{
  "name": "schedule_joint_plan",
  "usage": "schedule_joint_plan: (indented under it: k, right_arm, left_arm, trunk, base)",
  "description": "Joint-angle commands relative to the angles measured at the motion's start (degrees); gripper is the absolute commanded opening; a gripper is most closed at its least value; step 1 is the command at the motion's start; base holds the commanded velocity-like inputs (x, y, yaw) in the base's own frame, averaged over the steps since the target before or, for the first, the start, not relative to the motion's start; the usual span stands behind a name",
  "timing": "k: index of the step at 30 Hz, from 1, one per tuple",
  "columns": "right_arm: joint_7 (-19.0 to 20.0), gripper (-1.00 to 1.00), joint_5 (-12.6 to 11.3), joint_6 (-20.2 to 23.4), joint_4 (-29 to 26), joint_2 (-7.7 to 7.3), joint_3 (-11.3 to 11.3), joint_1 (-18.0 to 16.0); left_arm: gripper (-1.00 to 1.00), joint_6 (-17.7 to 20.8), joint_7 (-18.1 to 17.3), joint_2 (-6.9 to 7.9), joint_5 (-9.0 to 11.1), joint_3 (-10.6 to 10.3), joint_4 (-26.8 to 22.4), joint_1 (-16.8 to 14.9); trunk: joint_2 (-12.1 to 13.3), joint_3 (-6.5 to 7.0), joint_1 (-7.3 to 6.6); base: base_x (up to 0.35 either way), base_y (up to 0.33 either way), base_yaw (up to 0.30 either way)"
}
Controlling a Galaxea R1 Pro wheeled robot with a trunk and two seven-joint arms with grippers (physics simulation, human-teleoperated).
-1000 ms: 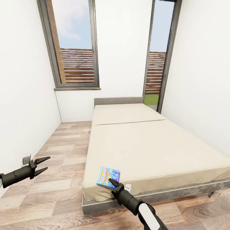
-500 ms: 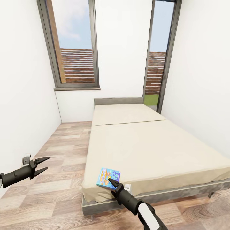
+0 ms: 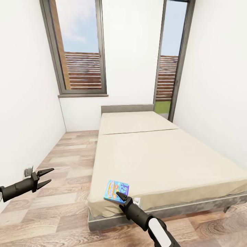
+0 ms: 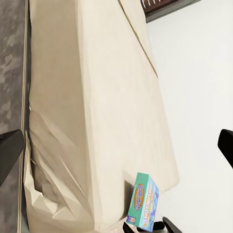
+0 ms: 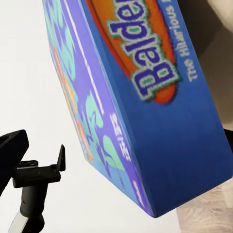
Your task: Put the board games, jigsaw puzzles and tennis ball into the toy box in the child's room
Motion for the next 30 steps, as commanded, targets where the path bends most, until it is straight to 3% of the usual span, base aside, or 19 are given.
schedule_joint_plan:
  k: [1, 30]
  right_arm:
    - [0.33, -1.00, -1.32, 0.06, -3.41, 0.00, -0.13, -0.06]
    - [0.33, -1.00, -1.32, 0.06, -3.41, 0.00, -0.05, -0.06]
  left_arm:
    - [1.00, 0.26, -0.16, -0.01, -0.03, 0.09, 0.02, -0.04]
    - [1.00, 0.26, -0.16, -0.01, -0.03, 0.09, 0.02, -0.04]
  trunk:
    - [-0.03, -0.05, -0.01]
    - [-0.03, -0.05, -0.01]
  base:
    - [0.000, 0.000, 0.000]
    - [0.000, 0.000, 0.000]
